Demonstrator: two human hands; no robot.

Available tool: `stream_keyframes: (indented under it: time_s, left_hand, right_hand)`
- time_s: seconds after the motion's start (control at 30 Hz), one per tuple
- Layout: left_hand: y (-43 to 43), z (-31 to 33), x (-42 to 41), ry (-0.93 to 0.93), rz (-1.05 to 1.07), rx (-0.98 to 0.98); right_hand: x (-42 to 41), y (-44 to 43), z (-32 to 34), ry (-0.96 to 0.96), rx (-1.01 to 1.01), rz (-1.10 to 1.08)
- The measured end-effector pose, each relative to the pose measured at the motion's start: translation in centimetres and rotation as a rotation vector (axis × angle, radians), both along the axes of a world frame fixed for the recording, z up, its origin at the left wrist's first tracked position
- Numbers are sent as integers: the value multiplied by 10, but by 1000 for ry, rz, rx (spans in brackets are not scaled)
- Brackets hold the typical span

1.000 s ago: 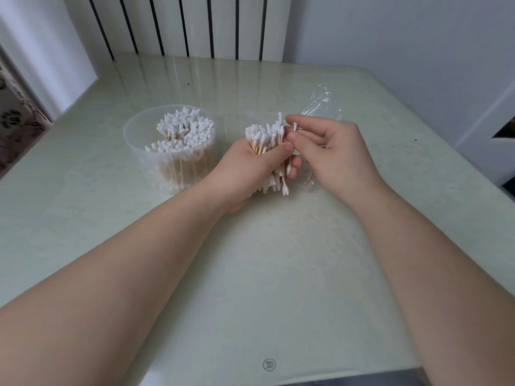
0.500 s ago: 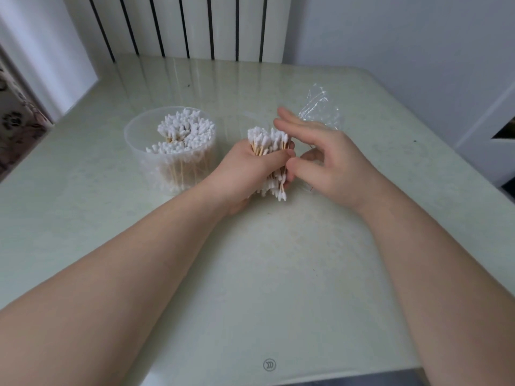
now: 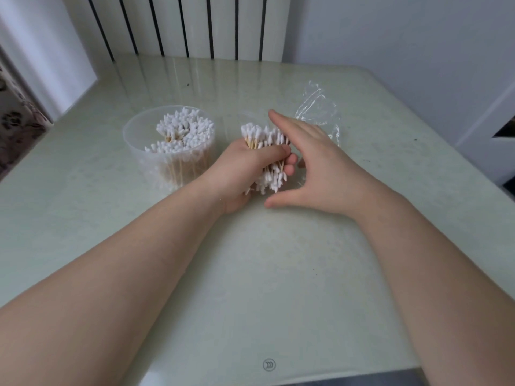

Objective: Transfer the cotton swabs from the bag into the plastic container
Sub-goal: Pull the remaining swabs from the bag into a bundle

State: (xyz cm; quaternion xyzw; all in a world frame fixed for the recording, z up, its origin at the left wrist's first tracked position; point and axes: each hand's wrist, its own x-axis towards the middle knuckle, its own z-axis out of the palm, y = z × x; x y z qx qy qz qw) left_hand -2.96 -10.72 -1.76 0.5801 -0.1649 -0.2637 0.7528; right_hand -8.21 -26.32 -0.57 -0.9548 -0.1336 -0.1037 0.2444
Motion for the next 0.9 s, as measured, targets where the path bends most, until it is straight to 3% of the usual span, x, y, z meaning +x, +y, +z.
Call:
stream_keyframes:
  time_s: [0.17, 0.33, 0.57, 0.7, 0.9]
  left_hand:
    - [-1, 1, -1, -21, -35, -12]
    - [0, 3, -3, -31, -39, -18]
    - [1, 4, -4, -92, -46, 8]
    - [-2, 4, -5, -3, 55, -47]
    - [-4, 5, -3, -19, 218, 108]
  right_hand:
    - [3, 6, 1, -175, 17, -1]
    - [4, 5, -3, -76, -71, 42]
    - [8, 12, -4, -219, -75, 3]
    - [1, 3, 6, -56, -20, -18]
    - [-3, -21, 9, -133, -97, -204]
